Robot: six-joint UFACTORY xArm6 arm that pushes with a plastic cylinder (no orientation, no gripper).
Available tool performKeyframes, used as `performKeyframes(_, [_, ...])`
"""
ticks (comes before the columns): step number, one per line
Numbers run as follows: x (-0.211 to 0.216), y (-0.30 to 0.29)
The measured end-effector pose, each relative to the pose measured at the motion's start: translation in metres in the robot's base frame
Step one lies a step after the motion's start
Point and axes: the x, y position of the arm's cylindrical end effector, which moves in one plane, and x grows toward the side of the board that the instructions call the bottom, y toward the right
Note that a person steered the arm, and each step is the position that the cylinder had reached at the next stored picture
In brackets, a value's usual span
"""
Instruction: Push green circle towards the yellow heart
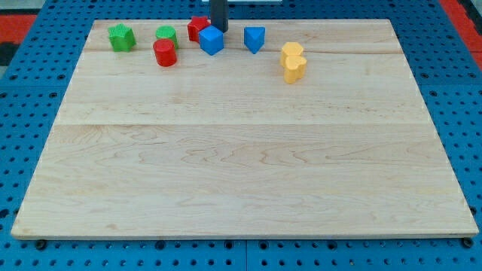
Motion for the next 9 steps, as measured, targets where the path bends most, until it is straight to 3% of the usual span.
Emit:
performKeyframes(1, [-0.021, -0.008])
performKeyframes(3, [-0.022, -0.117])
performKeyframes(4, [-0.023, -0.132])
performKeyframes(6, [0.024, -0.132])
performKeyframes(9, [0.079, -0.048])
